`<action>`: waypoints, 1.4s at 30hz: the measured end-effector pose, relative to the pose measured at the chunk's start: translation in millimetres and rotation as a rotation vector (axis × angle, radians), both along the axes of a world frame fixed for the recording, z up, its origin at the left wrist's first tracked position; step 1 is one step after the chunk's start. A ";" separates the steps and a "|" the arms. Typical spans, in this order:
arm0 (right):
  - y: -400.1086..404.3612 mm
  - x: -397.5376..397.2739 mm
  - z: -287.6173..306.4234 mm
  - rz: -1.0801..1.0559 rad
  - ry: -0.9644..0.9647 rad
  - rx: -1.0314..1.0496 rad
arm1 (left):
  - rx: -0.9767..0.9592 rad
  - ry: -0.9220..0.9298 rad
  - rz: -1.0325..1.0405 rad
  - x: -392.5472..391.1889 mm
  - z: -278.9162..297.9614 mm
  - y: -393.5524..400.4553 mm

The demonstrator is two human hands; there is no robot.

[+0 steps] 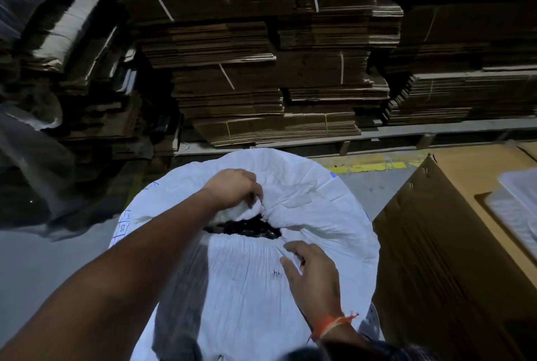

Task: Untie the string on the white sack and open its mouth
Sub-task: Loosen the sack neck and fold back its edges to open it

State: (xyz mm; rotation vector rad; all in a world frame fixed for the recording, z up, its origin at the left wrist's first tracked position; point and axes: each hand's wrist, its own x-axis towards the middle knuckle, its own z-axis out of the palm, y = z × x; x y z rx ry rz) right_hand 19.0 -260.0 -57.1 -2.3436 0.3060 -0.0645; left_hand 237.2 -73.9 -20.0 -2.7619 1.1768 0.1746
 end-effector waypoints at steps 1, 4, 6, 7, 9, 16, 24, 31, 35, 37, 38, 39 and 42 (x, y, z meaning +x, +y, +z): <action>-2.6 -4.6 2.4 0.007 0.012 -0.011 | -0.038 -0.013 0.047 2.5 -1.9 0.8; -13.5 -19.5 10.4 0.003 0.071 -0.001 | -0.106 -0.045 0.196 9.9 -1.5 0.7; -21.2 -29.1 15.5 -0.002 0.103 0.010 | -0.128 -0.092 0.268 14.3 0.8 -0.7; -25.1 -33.2 17.4 -0.002 0.113 0.008 | -0.131 -0.124 0.301 15.9 3.6 -2.0; -32.6 -40.4 18.7 -0.005 0.139 0.006 | -0.129 -0.191 0.351 20.5 8.7 -3.5; -56.3 -57.3 17.4 0.103 0.345 -0.114 | -0.111 -0.257 0.503 38.6 13.0 -14.8; -55.4 -53.8 14.7 0.089 0.405 -0.179 | -0.237 -0.128 0.598 44.5 -0.9 -4.0; -51.3 -50.7 9.1 0.053 0.368 -0.162 | -0.283 -0.085 0.592 41.1 -2.7 1.1; -49.1 -51.3 12.1 0.068 0.295 -0.124 | -0.343 0.054 0.559 39.4 1.1 4.4; -48.5 -49.5 17.4 0.069 0.179 -0.053 | -0.523 0.097 0.617 32.6 11.1 11.7; -48.8 -47.4 21.7 0.057 0.087 -0.002 | -0.668 0.078 0.668 26.3 18.3 18.1; -49.1 -43.5 27.7 0.044 -0.012 0.046 | -0.817 0.028 0.733 18.4 26.5 26.7; -51.4 -16.5 45.9 0.036 -0.224 0.119 | -1.041 -0.206 1.026 -21.7 40.4 65.8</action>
